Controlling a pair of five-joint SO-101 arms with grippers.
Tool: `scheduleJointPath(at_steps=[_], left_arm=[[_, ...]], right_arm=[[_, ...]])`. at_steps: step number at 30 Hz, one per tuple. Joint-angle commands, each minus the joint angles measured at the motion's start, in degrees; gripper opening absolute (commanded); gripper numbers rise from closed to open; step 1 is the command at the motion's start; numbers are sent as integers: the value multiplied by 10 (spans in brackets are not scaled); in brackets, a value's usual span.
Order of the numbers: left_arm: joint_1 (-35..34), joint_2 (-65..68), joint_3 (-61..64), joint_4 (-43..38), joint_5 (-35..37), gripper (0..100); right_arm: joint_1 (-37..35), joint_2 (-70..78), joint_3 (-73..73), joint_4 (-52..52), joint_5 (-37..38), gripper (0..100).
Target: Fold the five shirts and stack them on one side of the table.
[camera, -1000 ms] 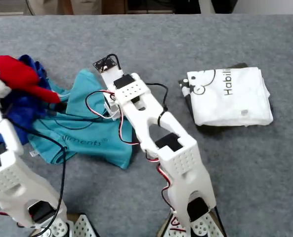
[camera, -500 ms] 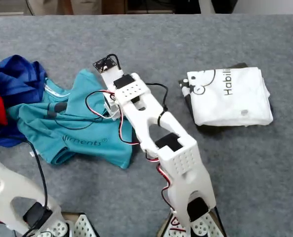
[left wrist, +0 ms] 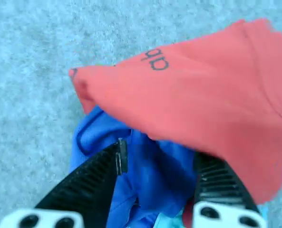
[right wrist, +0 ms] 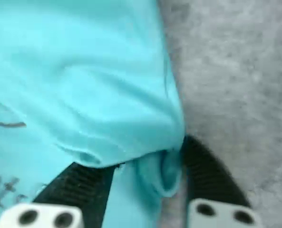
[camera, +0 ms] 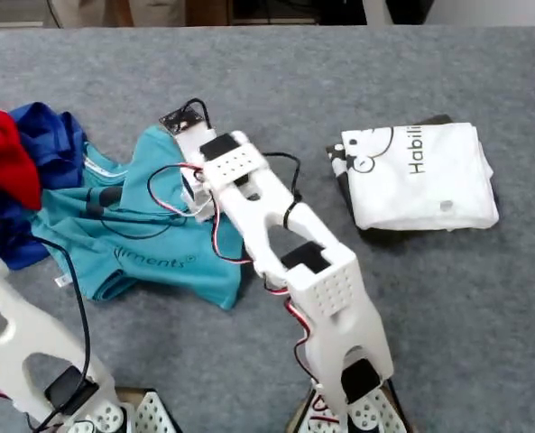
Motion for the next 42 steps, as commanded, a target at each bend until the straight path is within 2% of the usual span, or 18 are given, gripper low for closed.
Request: scheduleJointPath(at_steps=[1, 5, 9, 13, 18, 21, 23, 25, 28, 29, 31, 34, 38, 42], left_arm=[[-11, -12, -76, 16, -1, 252], [-14, -28, -101, 17, -25, 250], [-18, -64, -101, 18, -45, 250], [-41, -119, -51, 18, -55, 250], [-103, -233, 142, 18, -94, 250], [-125, -311, 280, 17, -128, 250], [-135, -355, 365, 15, -147, 250], [-146, -391, 440, 15, -171, 250], [-158, -435, 518, 11, -209, 250], [-161, -449, 536, 7, -218, 250], [-164, -473, 566, -4, -224, 250], [-158, -511, 603, -14, -223, 250], [-144, -556, 648, -14, -224, 250], [-119, -594, 703, -14, -224, 250]], right_arm=[[24, -26, -67, 119, 44, 324], [7, -40, -171, 221, 64, 324], [-36, -40, -272, 273, 64, 324], [-98, -34, -287, 249, 64, 324], [-127, 45, -272, 148, 62, 324], [-112, 124, -278, 129, 63, 319], [-96, 168, -287, 131, 62, 276], [-68, 202, -310, 131, 61, 195], [-24, 217, -378, 169, 56, 20], [-10, 217, -404, 186, 47, 0], [14, 216, -458, 232, 40, 22], [48, 217, -514, 276, 40, 3], [99, 190, -499, 276, 40, 2], [120, 96, -406, 276, 40, 2]])
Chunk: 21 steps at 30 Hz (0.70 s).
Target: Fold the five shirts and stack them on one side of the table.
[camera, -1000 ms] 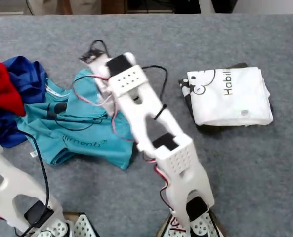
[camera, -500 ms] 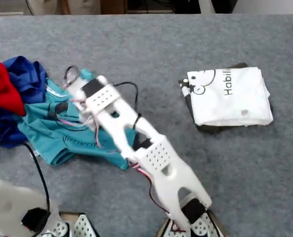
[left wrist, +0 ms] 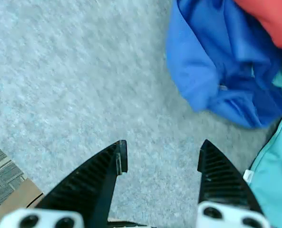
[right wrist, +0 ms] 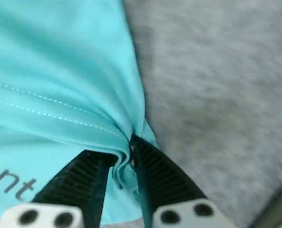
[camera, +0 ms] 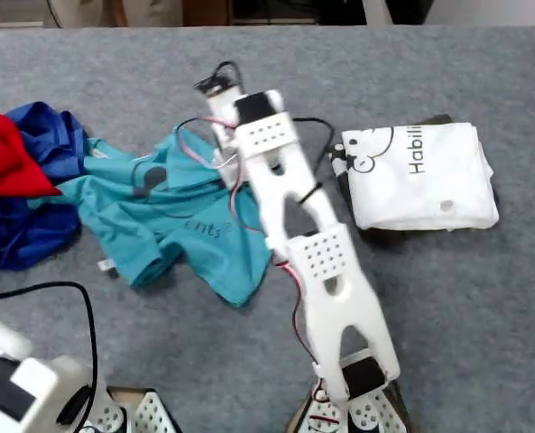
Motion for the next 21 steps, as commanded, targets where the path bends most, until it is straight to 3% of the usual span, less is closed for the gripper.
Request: scheduleJointPath(at_steps=[1, 6, 14, 17, 21], left_arm=[[37, -47, 41, -5, -5, 250], [133, -80, 135, -5, -6, 250], [373, -124, 311, -11, 0, 250], [455, -130, 382, -82, 47, 251], [513, -125, 445, -181, 110, 252]], right_arm=[[27, -131, 79, 14, -7, 2], [26, -299, 287, 14, 4, 2], [74, -476, 581, -6, 4, 2], [95, -483, 617, -65, 3, 2], [93, -482, 637, -152, -11, 2]])
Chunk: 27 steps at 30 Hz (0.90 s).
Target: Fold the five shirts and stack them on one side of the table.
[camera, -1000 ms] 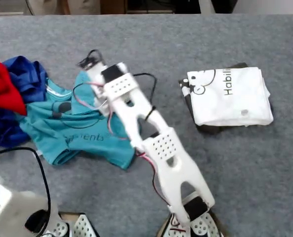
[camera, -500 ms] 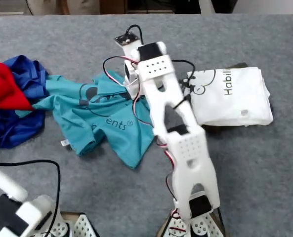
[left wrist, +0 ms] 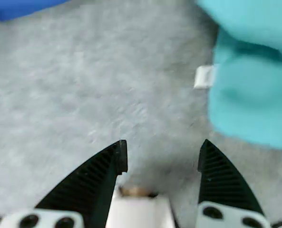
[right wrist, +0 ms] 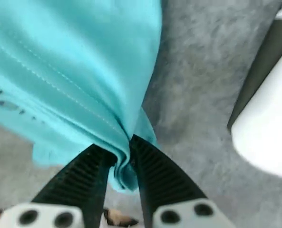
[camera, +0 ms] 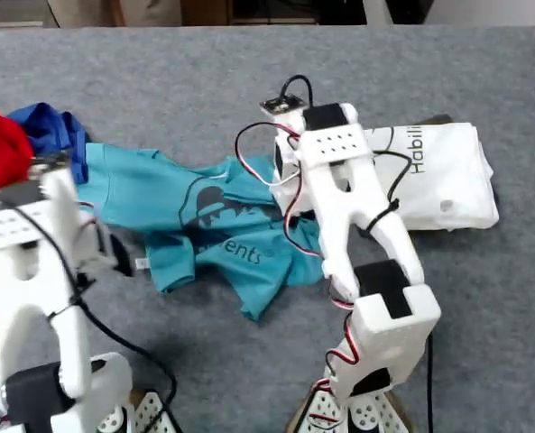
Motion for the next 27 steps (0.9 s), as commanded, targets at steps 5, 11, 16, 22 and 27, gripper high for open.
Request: scheduleJointPath(at_steps=[5, 11, 16, 22, 27], left_arm=[[75, -10, 62, -82, 69, 250], [78, -9, 88, -84, 91, 250], [103, -9, 142, -94, 90, 253], [146, -9, 116, -95, 195, 253], [145, -9, 122, -128, 236, 252]], right_arm=[[2, -25, 19, -172, -59, 2], [1, 45, 46, -275, -60, 2], [1, 103, 45, -300, -60, 2], [1, 146, 45, -319, -61, 2], [1, 153, 44, -316, -61, 2]])
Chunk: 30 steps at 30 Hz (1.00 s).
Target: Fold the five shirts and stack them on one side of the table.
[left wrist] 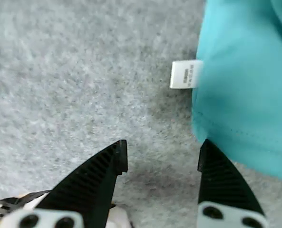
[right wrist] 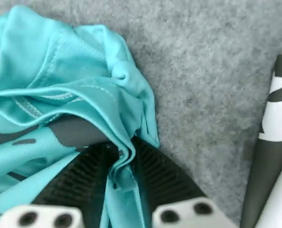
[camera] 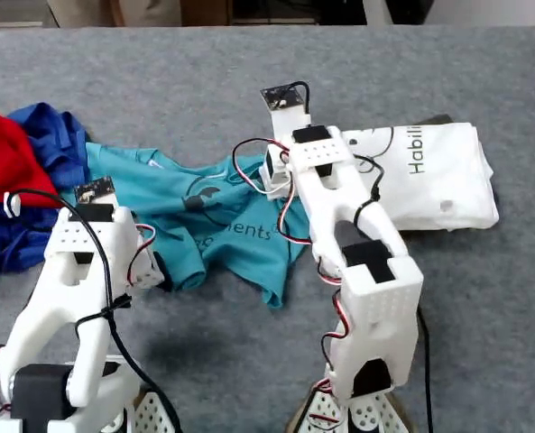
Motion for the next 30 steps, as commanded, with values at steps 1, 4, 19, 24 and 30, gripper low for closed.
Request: scheduleJointPath(at_steps=[1, 4, 19, 24, 30], left_arm=[[5, -9, -4, -42, 17, 251], [6, -8, 25, -86, 18, 250], [4, 96, 47, -208, 78, 250], [6, 263, -84, -128, 57, 222], [23, 390, -206, -53, 16, 43]], right_arm=[[0, 15, 7, -8, -6, 2], [0, 15, 8, -7, -6, 2], [0, 15, 9, -5, -7, 2], [1, 15, 9, -5, -7, 2], [2, 15, 9, -5, -7, 2]])
